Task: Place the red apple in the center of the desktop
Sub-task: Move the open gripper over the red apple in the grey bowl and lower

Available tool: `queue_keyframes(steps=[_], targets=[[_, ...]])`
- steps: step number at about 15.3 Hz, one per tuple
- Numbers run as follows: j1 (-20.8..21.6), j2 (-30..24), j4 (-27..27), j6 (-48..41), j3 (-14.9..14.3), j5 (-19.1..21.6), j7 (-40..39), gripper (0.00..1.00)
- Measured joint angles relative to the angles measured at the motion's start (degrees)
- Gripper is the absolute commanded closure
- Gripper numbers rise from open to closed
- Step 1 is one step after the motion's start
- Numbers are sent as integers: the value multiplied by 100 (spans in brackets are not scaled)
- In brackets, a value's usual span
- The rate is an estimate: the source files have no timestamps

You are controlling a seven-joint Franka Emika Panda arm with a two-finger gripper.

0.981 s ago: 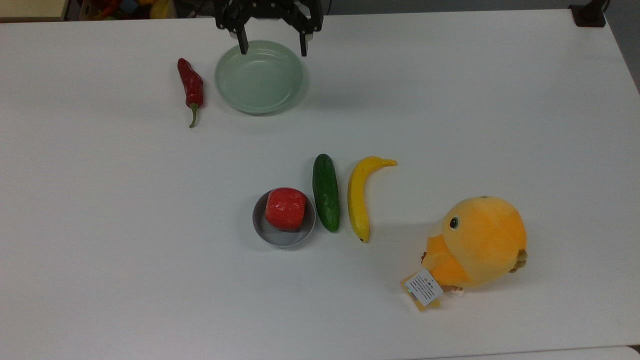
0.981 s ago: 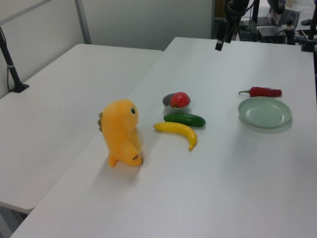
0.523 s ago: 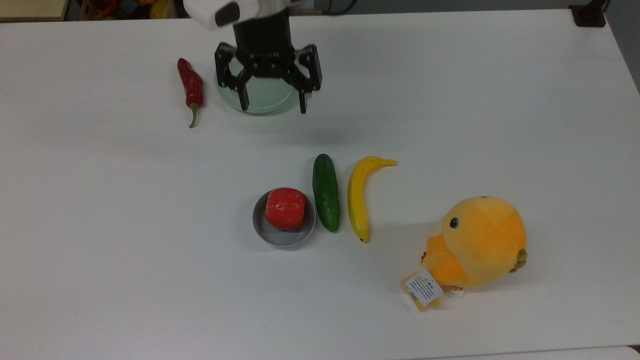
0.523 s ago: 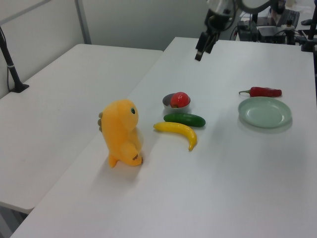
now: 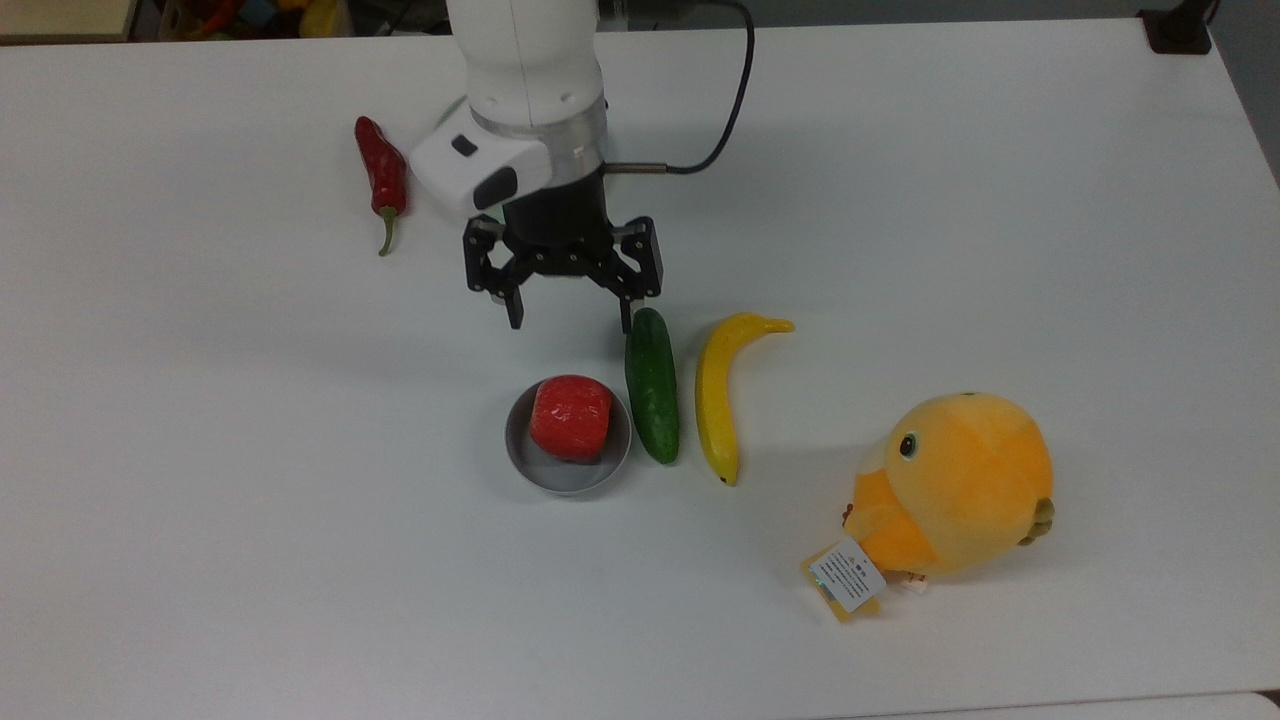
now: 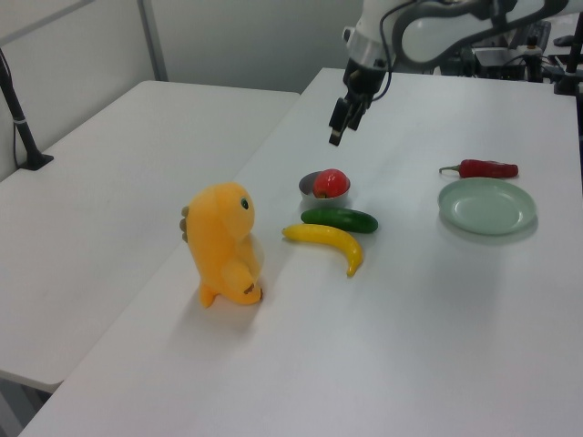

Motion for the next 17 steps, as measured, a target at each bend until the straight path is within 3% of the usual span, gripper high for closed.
queue_keyframes(steps=[17], targets=[[2,874,161,404,60,-634,-1,0]])
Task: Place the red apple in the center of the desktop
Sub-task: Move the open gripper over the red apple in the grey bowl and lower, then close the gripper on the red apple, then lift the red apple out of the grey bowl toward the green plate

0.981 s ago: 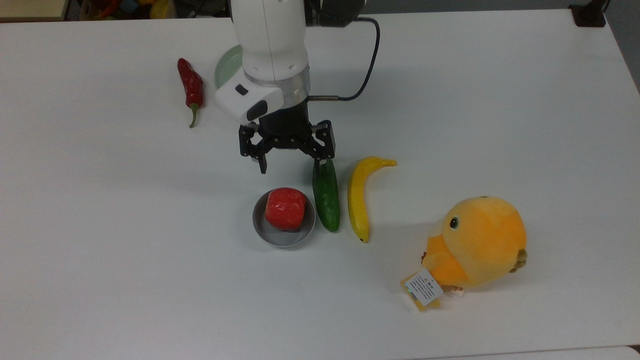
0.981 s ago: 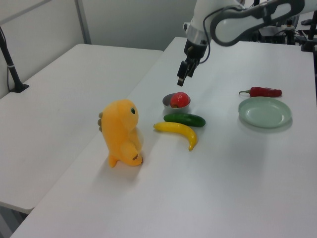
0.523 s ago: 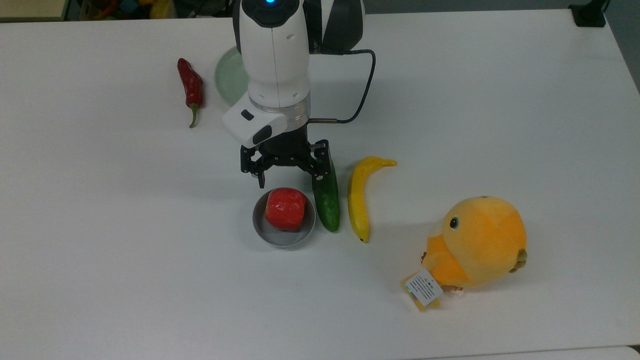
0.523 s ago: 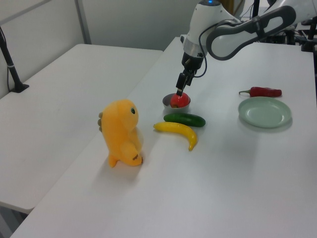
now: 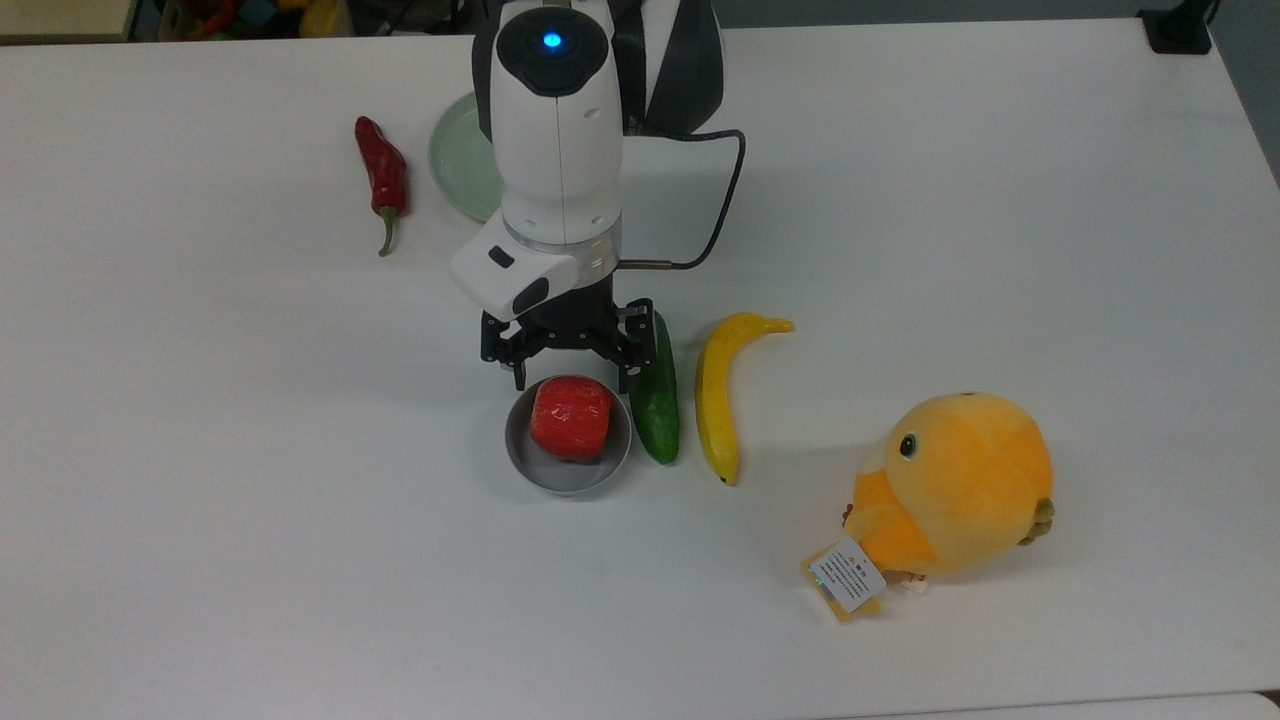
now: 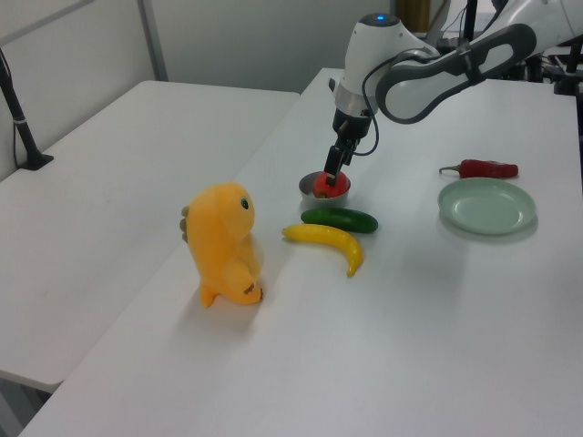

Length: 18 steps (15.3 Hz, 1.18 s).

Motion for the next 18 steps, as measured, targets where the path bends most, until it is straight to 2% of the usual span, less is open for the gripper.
queue_keyframes(steps=[5,6,7,8,9,12,18], targets=[[-1,401,392,1,0,-67,-5,0],[-1,430,412,1,0,-112,-5,10],[-1,448,424,1,0,-140,-5,28],[0,457,425,1,1,-169,-13,55],[2,473,425,1,4,-272,-18,66],[3,484,441,3,7,-397,-18,69],[-27,468,544,5,7,-400,-18,69]])
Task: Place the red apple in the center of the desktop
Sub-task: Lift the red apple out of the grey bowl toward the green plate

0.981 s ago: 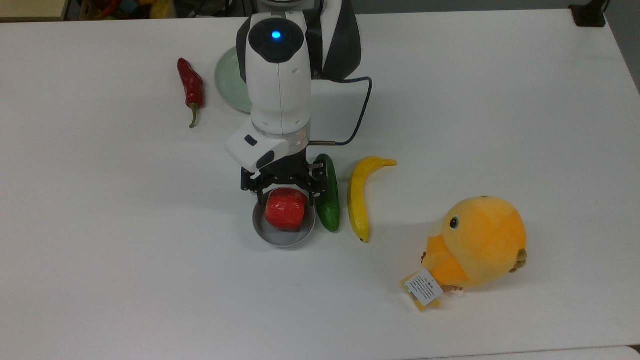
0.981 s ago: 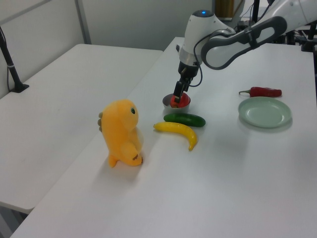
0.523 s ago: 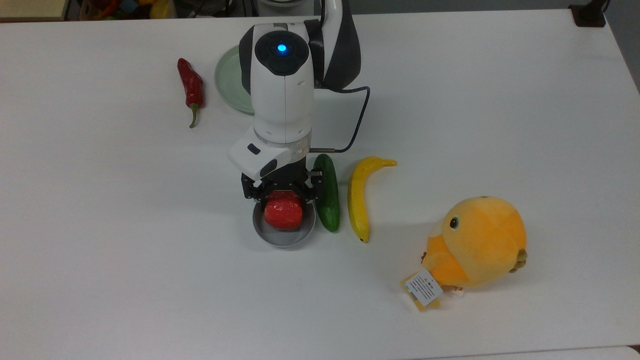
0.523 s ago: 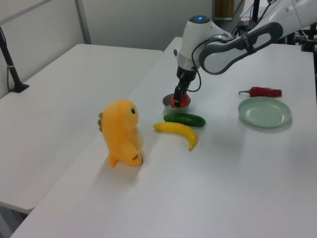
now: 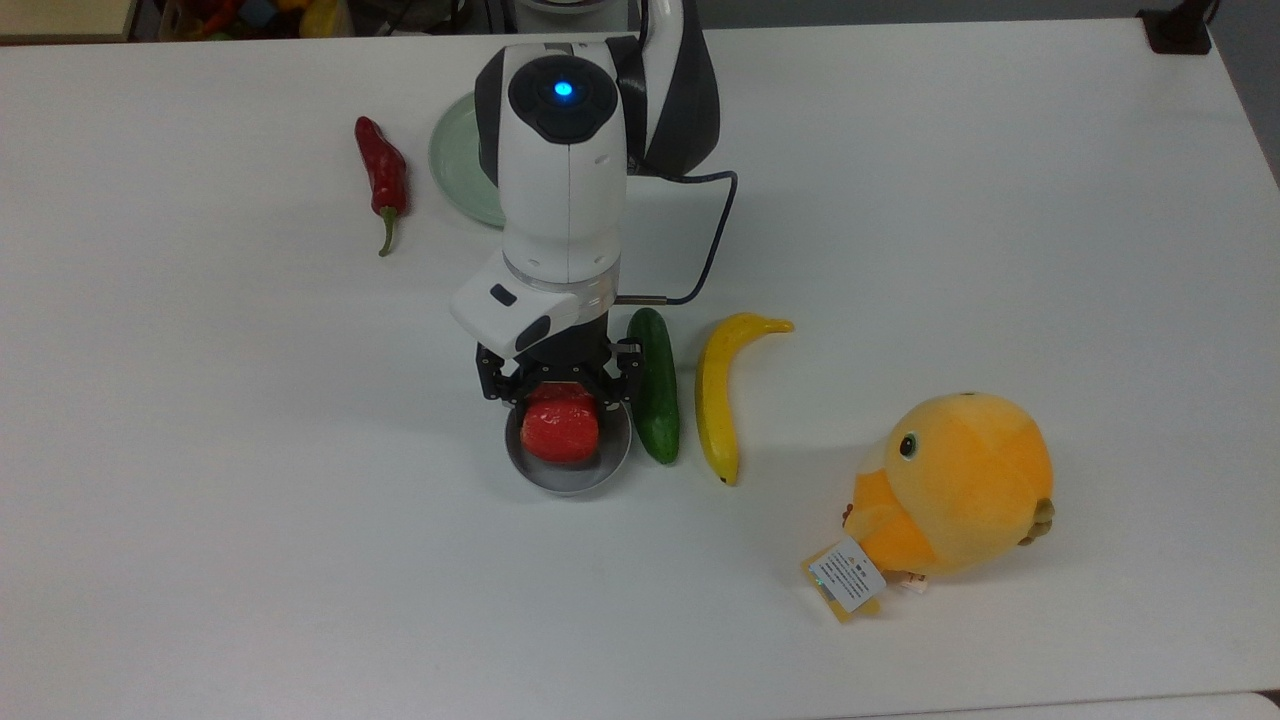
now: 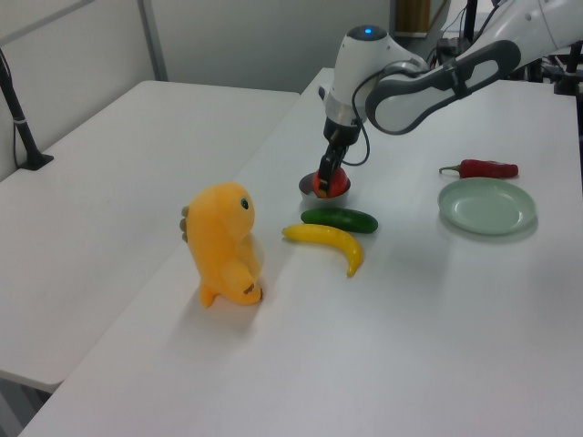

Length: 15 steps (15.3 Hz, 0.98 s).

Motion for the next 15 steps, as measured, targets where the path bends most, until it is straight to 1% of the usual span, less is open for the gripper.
queue_keyframes(steps=[3,4,6,8,9,11,13,15], targets=[[-158,-199,163,1,-8,113,19,68],[-243,-337,175,1,-8,210,3,66],[-416,-706,124,1,-2,482,-144,65],[-542,-1140,-227,-31,57,659,-564,65],[-556,-1511,-676,-94,95,775,-921,65],[-538,-2047,-1316,-330,142,917,-1309,65],[-514,-2546,-1860,-655,163,984,-1594,65],[-512,-2848,-2214,-811,163,990,-1700,65]])
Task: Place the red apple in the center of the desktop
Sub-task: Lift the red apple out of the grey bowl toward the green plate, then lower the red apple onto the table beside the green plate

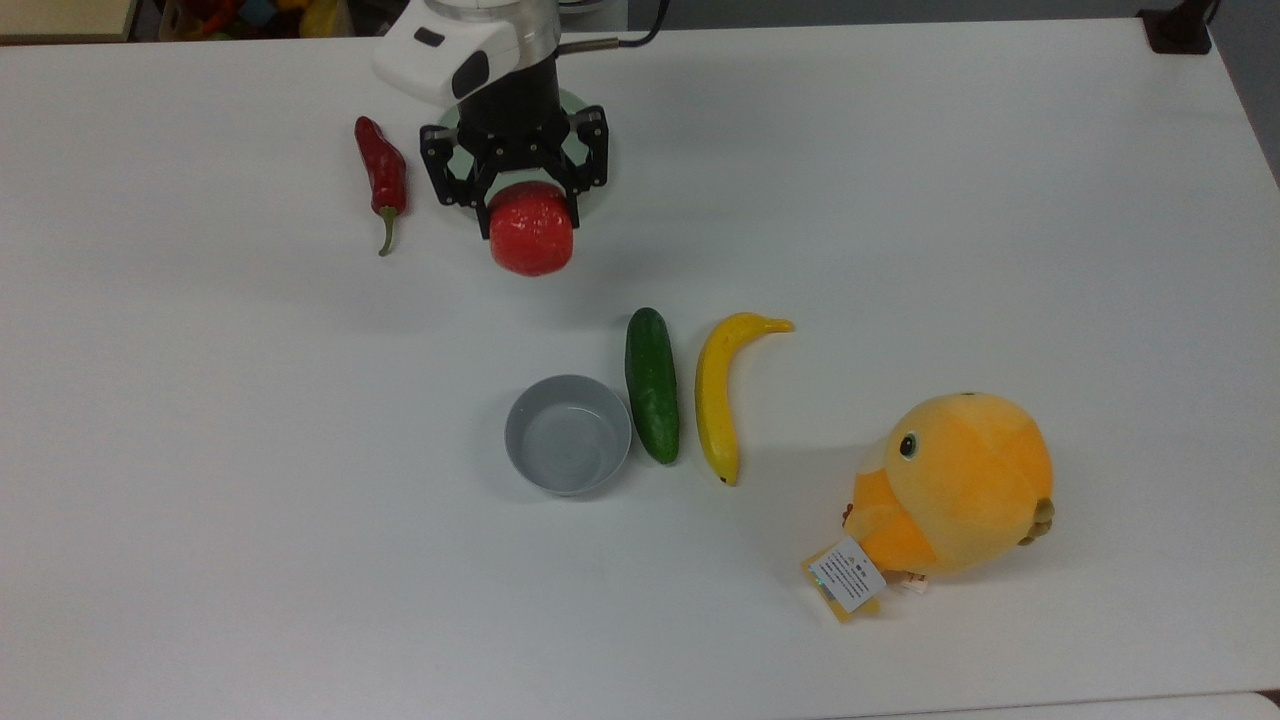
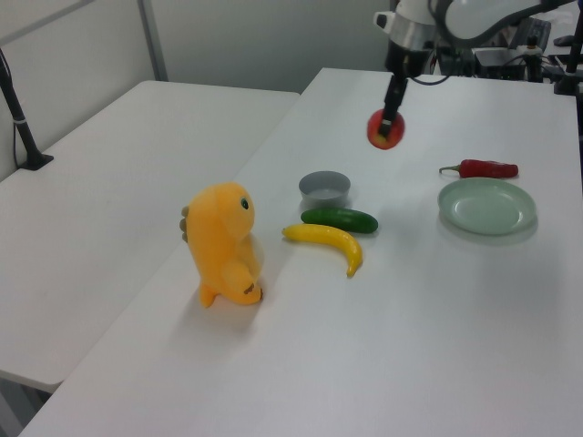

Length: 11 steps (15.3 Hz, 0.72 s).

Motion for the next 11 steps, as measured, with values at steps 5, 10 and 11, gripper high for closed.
queue_keyframes(steps=[5,10,11], targets=[[-33,225,-348,-12,-5,0,-203,64],[-32,495,-354,-11,-5,-1,-407,64],[-32,545,-357,-11,-5,-1,-430,64]])
